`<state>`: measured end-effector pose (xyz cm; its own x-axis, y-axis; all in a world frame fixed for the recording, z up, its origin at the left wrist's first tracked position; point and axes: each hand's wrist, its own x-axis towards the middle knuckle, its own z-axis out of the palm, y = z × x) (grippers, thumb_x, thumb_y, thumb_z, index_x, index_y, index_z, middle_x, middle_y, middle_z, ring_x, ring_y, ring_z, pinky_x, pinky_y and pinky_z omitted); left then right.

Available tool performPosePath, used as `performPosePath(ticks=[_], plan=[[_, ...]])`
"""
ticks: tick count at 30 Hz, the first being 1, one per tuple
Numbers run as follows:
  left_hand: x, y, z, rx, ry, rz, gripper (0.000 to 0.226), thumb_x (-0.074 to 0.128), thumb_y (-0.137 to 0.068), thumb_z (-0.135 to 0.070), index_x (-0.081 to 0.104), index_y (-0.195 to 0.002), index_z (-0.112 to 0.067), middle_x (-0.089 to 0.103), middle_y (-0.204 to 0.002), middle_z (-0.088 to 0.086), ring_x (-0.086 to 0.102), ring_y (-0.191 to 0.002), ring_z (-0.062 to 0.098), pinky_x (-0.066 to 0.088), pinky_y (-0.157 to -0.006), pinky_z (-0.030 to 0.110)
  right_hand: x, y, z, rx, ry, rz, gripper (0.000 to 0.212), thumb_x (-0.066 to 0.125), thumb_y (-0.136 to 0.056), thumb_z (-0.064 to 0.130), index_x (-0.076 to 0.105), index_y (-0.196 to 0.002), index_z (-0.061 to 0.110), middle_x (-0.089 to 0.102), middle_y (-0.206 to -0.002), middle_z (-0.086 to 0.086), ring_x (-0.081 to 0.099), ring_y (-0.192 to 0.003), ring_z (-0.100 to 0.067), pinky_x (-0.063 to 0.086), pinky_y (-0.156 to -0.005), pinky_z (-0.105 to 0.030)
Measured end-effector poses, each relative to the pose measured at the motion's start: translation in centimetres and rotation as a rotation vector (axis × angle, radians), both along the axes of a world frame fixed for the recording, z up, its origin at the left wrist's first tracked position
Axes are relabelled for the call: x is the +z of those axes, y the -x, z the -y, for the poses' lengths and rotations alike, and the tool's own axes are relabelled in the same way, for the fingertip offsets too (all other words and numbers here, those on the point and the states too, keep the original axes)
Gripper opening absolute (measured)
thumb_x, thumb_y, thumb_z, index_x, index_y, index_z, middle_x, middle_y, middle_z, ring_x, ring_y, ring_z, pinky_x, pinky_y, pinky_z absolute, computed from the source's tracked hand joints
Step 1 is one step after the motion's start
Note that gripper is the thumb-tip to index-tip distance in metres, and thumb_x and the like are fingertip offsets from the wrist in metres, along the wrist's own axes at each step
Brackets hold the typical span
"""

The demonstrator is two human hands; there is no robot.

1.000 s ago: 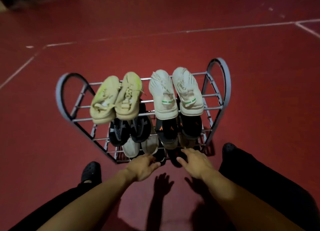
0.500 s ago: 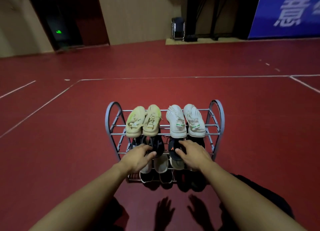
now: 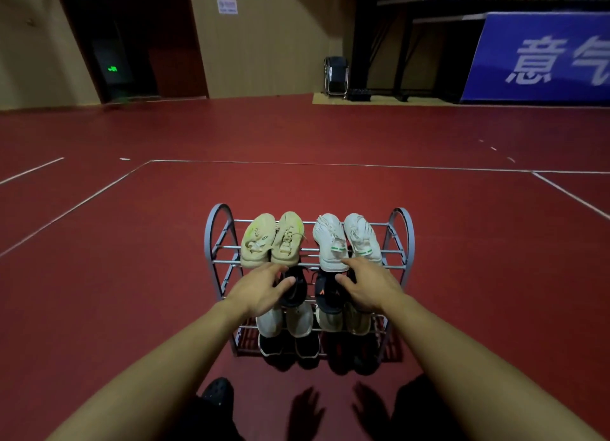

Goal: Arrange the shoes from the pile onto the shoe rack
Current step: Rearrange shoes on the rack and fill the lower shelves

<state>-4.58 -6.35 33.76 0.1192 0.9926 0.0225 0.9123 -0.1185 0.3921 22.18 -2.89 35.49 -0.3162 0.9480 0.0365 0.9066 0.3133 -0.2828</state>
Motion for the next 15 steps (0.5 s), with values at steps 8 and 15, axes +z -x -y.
performPosePath(ticks=[8, 15], plan=[[-0.7, 0.0, -1.2, -0.010, 0.019, 0.005, 0.054, 0.037, -0.096, -0.064, 0.054, -0.132, -0.027, 0.062, -0.124, 0.000, 0.058, -0.106, 0.019, 0.044, -0.079, 0.033, -0.1, -2.1, -1.3, -0.030, -0.004, -0.003, 0.054, 0.047, -0.094, 0.054, 0.047, -0.140, 0.028, 0.054, -0.140, -0.001, 0.053, -0.125, -0.025, 0.046, -0.101, -0.042], [-1.5, -0.2, -2.5, -0.021, 0.004, 0.011, 0.051, 0.040, -0.098, -0.059, 0.051, -0.137, -0.028, 0.058, -0.133, 0.001, 0.056, -0.115, 0.020, 0.046, -0.087, 0.034, -1.3, -2.8, -2.6, -0.012, 0.003, 0.010, 0.054, 0.045, -0.094, 0.056, 0.046, -0.140, 0.028, 0.052, -0.141, 0.001, 0.051, -0.126, -0.024, 0.045, -0.102, -0.042]])
